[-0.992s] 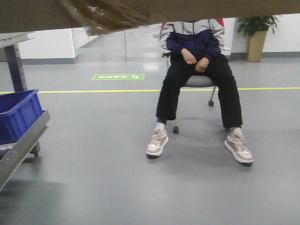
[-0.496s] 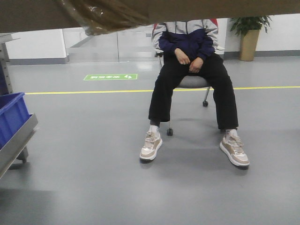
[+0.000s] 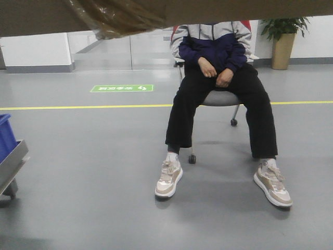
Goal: Grab carton from right shelf to conveyor
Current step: 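Hold the carton in both grippers while the base turns away from shelves, then hold the carton while the base drives up to the red conveyor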
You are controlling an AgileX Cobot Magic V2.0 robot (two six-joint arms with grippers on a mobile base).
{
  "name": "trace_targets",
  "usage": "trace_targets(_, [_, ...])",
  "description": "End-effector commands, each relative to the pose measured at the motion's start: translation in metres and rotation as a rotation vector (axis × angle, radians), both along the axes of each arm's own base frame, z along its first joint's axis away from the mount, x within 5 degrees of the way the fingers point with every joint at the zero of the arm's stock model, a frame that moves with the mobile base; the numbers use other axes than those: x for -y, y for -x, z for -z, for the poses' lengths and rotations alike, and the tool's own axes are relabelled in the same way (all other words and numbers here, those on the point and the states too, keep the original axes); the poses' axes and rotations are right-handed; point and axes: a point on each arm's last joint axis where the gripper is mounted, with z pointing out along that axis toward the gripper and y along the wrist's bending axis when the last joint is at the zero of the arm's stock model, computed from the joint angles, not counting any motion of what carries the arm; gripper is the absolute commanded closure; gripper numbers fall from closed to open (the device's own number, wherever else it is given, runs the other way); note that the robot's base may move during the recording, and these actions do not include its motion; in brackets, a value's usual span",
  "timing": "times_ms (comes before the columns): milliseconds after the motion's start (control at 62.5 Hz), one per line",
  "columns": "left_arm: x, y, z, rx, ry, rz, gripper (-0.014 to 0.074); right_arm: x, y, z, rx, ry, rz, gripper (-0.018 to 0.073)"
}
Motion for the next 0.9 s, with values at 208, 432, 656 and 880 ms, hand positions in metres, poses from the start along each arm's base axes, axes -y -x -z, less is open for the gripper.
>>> trace_targets(208, [0.0047, 0.0031, -0.0053, 0.036, 0.032, 0.036, 0.0613, -0.003, 0.0003, -0.008, 0.064, -0.055, -0.016, 0.0628])
trace_targets(432, [0.0035, 0.0027, -0.0056, 0.042, 0.021, 0.028, 0.0613, -0.003, 0.0003, -0.008, 0.064, -0.055, -0.016, 0.0628])
trace_targets(656, [0.0007, 0.0017, -0.0063, 0.056, -0.007, 0.009, 0.0613, -0.003, 0.0003, -0.008, 0.064, -0.055, -0.016, 0.0628])
trace_targets(880, [0.0005, 0.0017, -0.0064, 0.056, -0.008, 0.008, 0.0613, -0.0031, 0.0002, -0.0081, 0.066, -0.056, -0.016, 0.0628])
